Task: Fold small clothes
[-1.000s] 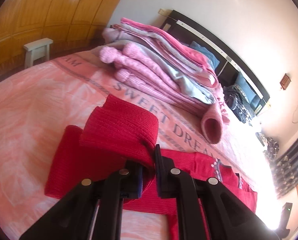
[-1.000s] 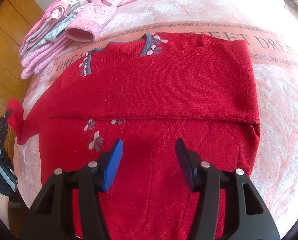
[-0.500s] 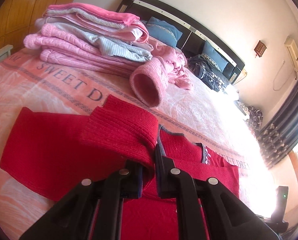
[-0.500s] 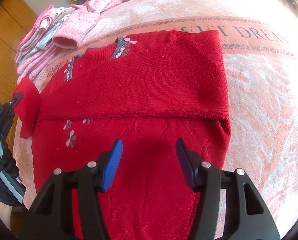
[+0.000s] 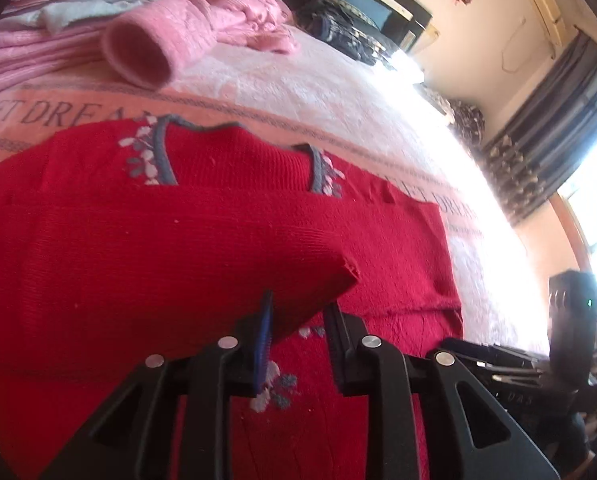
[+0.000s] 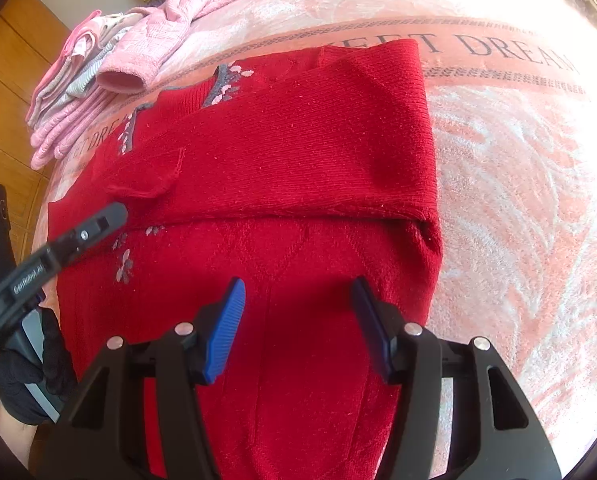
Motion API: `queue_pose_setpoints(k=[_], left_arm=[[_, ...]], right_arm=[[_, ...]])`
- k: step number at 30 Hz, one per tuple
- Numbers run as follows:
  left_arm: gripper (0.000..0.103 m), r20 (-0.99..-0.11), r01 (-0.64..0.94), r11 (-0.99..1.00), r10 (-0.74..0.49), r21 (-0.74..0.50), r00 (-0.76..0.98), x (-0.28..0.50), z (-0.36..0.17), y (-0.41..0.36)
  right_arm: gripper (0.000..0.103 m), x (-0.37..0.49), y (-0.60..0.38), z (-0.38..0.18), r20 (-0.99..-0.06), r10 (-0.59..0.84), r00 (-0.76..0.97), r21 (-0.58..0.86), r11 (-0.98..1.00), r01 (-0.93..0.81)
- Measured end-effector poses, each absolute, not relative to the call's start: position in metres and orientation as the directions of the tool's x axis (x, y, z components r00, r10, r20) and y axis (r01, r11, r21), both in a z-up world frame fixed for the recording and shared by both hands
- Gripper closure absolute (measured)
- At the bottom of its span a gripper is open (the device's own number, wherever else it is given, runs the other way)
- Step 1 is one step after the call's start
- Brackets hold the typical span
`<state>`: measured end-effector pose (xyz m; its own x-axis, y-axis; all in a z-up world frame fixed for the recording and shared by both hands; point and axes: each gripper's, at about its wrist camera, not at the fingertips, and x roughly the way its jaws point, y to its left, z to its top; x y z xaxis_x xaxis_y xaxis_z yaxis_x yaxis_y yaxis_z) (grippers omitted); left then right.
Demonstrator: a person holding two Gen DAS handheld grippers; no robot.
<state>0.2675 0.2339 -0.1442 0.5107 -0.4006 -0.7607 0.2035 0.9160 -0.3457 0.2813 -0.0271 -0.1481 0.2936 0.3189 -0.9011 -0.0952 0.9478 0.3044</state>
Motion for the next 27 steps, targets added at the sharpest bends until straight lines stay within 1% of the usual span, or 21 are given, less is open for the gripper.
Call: queue_pose_setpoints(k=[3, 5, 6, 8, 9, 13, 16, 17, 19, 20, 21, 24, 27], left_arm=[[0.071, -0.742, 0.281, 0.906, -0.422, -0.317, 0.521, 0.256, -0.128, 0.232], [0.071, -0.721, 0.282, 0.907, -0.421, -0.313, 0.551, 0.252, -0.112, 0.245], [0.068, -0.709, 0.264, 0.910, -0.414, -0.320, 0.571, 0.250, -0.106, 0.258], [0.062, -0.691, 0.188, 0.922, -0.379, -0.338, 0.615, 0.248, -0.096, 0.291], [0.061, -0.688, 0.138, 0.932, -0.343, -0.336, 0.639, 0.249, -0.093, 0.311], [0.061, -0.712, -0.069, 0.956, -0.164, -0.287, 0.683, 0.246, -0.098, 0.389], [0.061, -0.751, -0.180, 0.943, -0.097, -0.278, 0.654, 0.241, -0.115, 0.433], [0.062, -0.768, -0.208, 0.938, -0.087, -0.278, 0.635, 0.240, -0.123, 0.444], [0.062, -0.814, -0.243, 0.930, -0.090, -0.274, 0.574, 0.243, -0.142, 0.458], [0.062, -0.836, -0.250, 0.925, -0.115, -0.288, 0.537, 0.244, -0.153, 0.462], [0.062, -0.823, -0.243, 0.918, -0.134, -0.312, 0.552, 0.242, -0.157, 0.466], [0.062, -0.802, -0.247, 0.900, -0.163, -0.360, 0.575, 0.238, -0.154, 0.472], [0.062, -0.765, -0.242, 0.896, -0.148, -0.372, 0.627, 0.231, -0.141, 0.475]], right_arm=[[0.047, 0.284, -0.024, -0.146, -0.902, 0.310, 0.301, 0.295, 0.951, -0.092], [0.047, 0.286, -0.022, -0.142, -0.897, 0.315, 0.310, 0.301, 0.949, -0.094], [0.047, 0.287, -0.020, -0.139, -0.894, 0.321, 0.313, 0.306, 0.947, -0.096], [0.047, 0.290, -0.013, -0.133, -0.883, 0.346, 0.317, 0.331, 0.938, -0.103], [0.047, 0.293, -0.008, -0.130, -0.876, 0.363, 0.317, 0.345, 0.932, -0.111], [0.048, 0.302, 0.022, -0.116, -0.856, 0.413, 0.312, 0.378, 0.911, -0.167], [0.049, 0.311, 0.045, -0.115, -0.852, 0.436, 0.290, 0.397, 0.899, -0.186], [0.051, 0.314, 0.052, -0.116, -0.852, 0.442, 0.282, 0.403, 0.896, -0.187], [0.054, 0.320, 0.062, -0.119, -0.854, 0.442, 0.274, 0.407, 0.896, -0.178], [0.057, 0.323, 0.065, -0.120, -0.854, 0.445, 0.270, 0.412, 0.895, -0.170], [0.059, 0.326, 0.068, -0.122, -0.852, 0.451, 0.265, 0.423, 0.892, -0.161], [0.059, 0.336, 0.077, -0.129, -0.863, 0.445, 0.241, 0.423, 0.896, -0.139], [0.060, 0.342, 0.083, -0.136, -0.881, 0.413, 0.229, 0.394, 0.910, -0.126]])
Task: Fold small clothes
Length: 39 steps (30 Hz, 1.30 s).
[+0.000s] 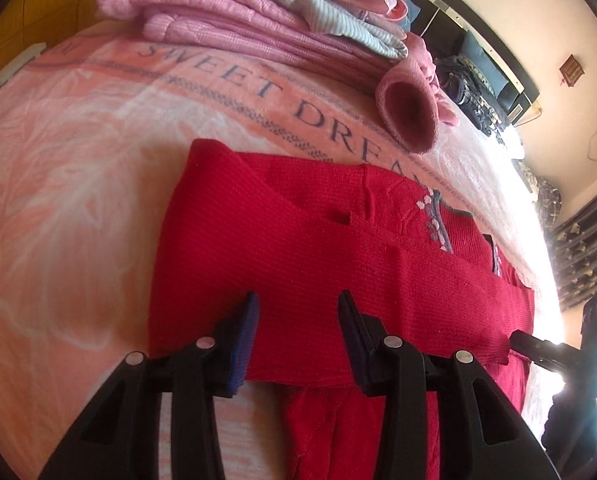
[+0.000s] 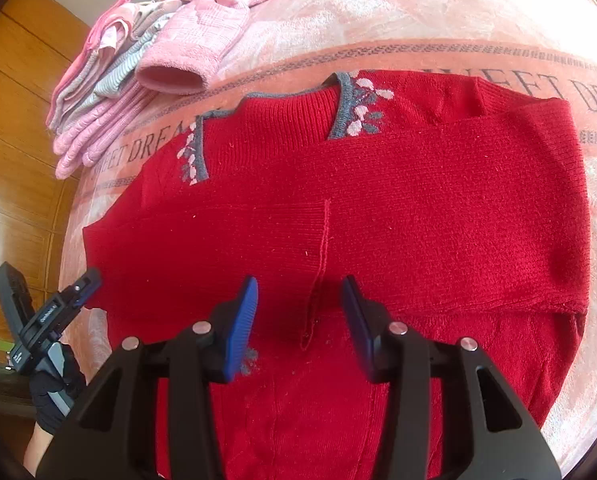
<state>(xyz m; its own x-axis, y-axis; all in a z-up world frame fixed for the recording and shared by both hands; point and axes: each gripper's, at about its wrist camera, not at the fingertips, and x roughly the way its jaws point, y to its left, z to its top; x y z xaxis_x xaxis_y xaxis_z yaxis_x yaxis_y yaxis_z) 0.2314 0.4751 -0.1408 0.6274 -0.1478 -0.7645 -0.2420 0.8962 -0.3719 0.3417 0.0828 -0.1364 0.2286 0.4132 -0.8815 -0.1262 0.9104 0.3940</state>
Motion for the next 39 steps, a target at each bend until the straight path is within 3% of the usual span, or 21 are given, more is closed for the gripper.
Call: queue_pose_setpoints(k=[4, 5, 6, 7, 13, 23, 32, 35, 39], left_arm=[[0.061, -0.738, -0.270, 0.906, -0.066, -0.326, 0.671, 0.225, -0.127, 0.486], [0.061, -0.732, -0.285, 0.902, -0.049, -0.325, 0.680, 0.223, -0.126, 0.491], [0.061, -0.728, -0.305, 0.895, -0.031, -0.325, 0.685, 0.222, -0.124, 0.497], [0.061, -0.725, -0.328, 0.887, -0.011, -0.324, 0.689, 0.220, -0.123, 0.503], [0.061, -0.711, -0.400, 0.850, 0.044, -0.343, 0.702, 0.212, -0.120, 0.525], [0.061, -0.694, -0.343, 0.891, 0.045, -0.297, 0.719, 0.220, -0.112, 0.494], [0.061, -0.722, -0.269, 0.943, 0.046, -0.197, 0.690, 0.237, -0.119, 0.442], [0.061, -0.767, -0.268, 0.956, 0.080, -0.122, 0.637, 0.245, -0.131, 0.427], [0.061, -0.817, -0.273, 0.956, 0.073, -0.106, 0.572, 0.250, -0.153, 0.418]], right_arm=[[0.070, 0.342, 0.090, -0.141, -0.880, 0.425, 0.213, 0.403, 0.904, -0.142], [0.078, 0.342, 0.092, -0.142, -0.879, 0.428, 0.210, 0.403, 0.902, -0.153], [0.092, 0.341, 0.096, -0.141, -0.876, 0.433, 0.211, 0.404, 0.899, -0.167], [0.099, 0.340, 0.100, -0.140, -0.869, 0.449, 0.208, 0.416, 0.890, -0.185], [0.099, 0.336, 0.106, -0.114, -0.843, 0.456, 0.286, 0.399, 0.886, -0.237], [0.099, 0.344, 0.025, -0.059, -0.761, 0.454, 0.464, 0.420, 0.889, -0.182], [0.099, 0.345, -0.043, -0.077, -0.788, 0.367, 0.494, 0.396, 0.917, -0.049], [0.099, 0.346, -0.051, -0.092, -0.813, 0.340, 0.472, 0.370, 0.929, -0.031], [0.091, 0.347, -0.053, -0.123, -0.875, 0.271, 0.402, 0.302, 0.953, 0.015]])
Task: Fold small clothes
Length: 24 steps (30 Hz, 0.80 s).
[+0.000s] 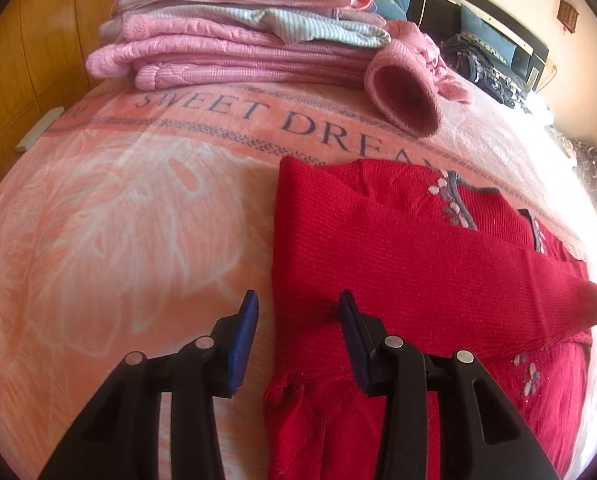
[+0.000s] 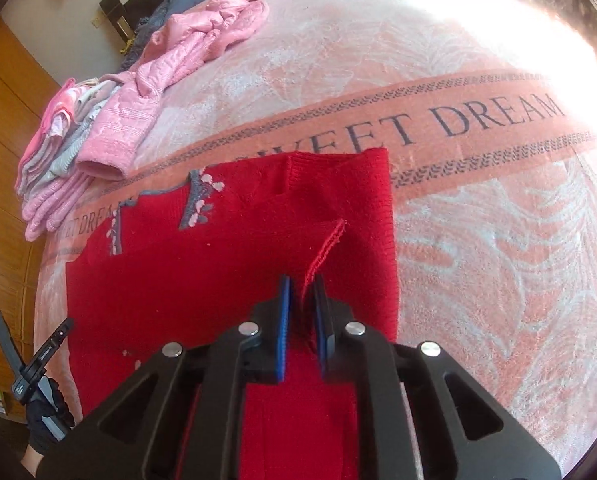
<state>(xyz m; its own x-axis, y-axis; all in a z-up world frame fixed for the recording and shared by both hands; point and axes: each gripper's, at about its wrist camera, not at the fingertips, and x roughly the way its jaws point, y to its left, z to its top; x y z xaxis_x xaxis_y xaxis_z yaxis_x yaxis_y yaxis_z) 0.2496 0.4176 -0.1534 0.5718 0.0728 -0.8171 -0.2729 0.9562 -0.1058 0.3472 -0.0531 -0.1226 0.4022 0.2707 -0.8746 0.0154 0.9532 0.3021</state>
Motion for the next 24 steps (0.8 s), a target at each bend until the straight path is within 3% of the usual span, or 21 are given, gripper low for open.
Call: queue_pose_setpoints(k=[4, 10, 20, 24], left_arm=[[0.061, -0.784, -0.276, 0.950, 0.060, -0.144, 0.618, 0.246, -0.138, 0.418], [0.057, -0.696, -0.166, 0.963, -0.031, -0.214, 0.718, 0.244, -0.103, 0.397], [0.056, -0.799, -0.172, 0.970, -0.033, -0.170, 0.601, 0.254, -0.151, 0.390], [0.056, -0.807, -0.147, 0.978, -0.035, -0.150, 0.589, 0.255, -0.156, 0.389]], right_arm=[[0.091, 0.343, -0.070, -0.112, -0.854, 0.270, 0.445, 0.325, 0.944, 0.050], [0.086, 0.344, -0.064, -0.083, -0.778, 0.398, 0.486, 0.424, 0.904, -0.060], [0.087, 0.344, -0.049, -0.147, -0.895, 0.299, 0.330, 0.314, 0.949, -0.010], [0.086, 0.340, -0.049, -0.156, -0.891, 0.292, 0.348, 0.303, 0.953, -0.024]])
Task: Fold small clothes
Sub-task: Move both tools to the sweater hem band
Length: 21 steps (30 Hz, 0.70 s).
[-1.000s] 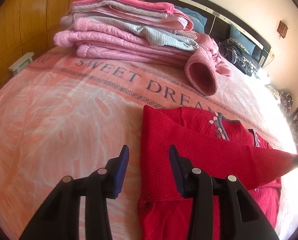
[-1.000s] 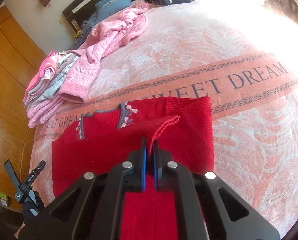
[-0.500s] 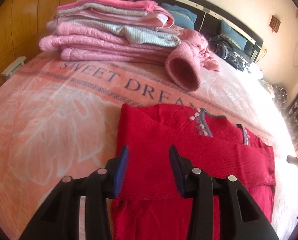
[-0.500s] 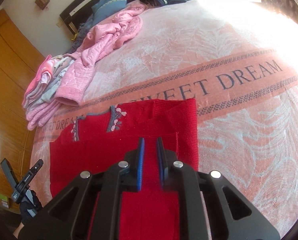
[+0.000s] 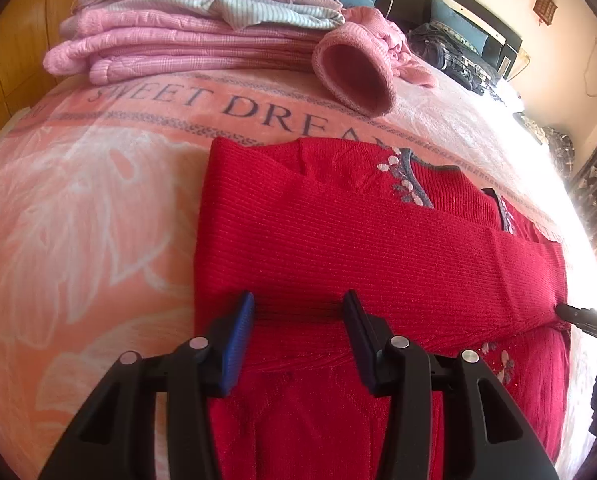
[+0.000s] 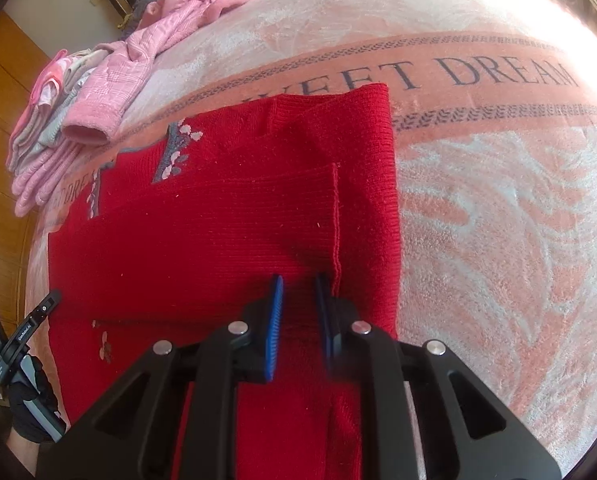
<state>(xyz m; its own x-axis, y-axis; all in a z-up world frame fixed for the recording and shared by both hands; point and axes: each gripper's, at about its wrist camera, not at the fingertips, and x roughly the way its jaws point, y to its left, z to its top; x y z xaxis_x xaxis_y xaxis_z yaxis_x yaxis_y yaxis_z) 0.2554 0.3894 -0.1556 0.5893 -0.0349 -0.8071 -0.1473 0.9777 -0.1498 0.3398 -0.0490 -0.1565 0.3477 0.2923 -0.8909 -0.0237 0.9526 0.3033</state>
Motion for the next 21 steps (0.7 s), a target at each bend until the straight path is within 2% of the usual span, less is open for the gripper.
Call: queue_pose_setpoints(k=[4, 5, 7, 10, 15, 21], left_arm=[[0.054, -0.811, -0.141, 0.979, -0.040, -0.150, 0.584, 0.252, -0.153, 0.387], [0.054, -0.813, -0.144, 0.977, -0.046, -0.158, 0.580, 0.251, -0.150, 0.388], [0.054, -0.811, -0.142, 0.969, -0.083, -0.201, 0.580, 0.243, -0.138, 0.392], [0.054, -0.831, -0.133, 0.971, -0.093, -0.197, 0.549, 0.222, -0.116, 0.395], [0.054, -0.902, -0.111, 0.978, -0.113, -0.174, 0.416, 0.164, -0.098, 0.401], [0.053, -0.938, -0.127, 0.954, -0.234, -0.273, 0.256, 0.069, -0.112, 0.412]], right_arm=[[0.083, 0.338, -0.046, -0.152, -0.895, 0.275, 0.350, 0.281, 0.959, -0.033], [0.078, 0.337, -0.046, -0.148, -0.888, 0.295, 0.353, 0.304, 0.952, -0.033], [0.078, 0.331, -0.049, -0.132, -0.870, 0.335, 0.363, 0.340, 0.939, -0.050], [0.073, 0.311, -0.054, -0.101, -0.851, 0.366, 0.376, 0.361, 0.928, -0.087], [0.068, 0.253, -0.069, -0.070, -0.845, 0.424, 0.328, 0.420, 0.904, -0.085], [0.065, 0.167, -0.081, -0.057, -0.867, 0.424, 0.262, 0.412, 0.905, -0.102]])
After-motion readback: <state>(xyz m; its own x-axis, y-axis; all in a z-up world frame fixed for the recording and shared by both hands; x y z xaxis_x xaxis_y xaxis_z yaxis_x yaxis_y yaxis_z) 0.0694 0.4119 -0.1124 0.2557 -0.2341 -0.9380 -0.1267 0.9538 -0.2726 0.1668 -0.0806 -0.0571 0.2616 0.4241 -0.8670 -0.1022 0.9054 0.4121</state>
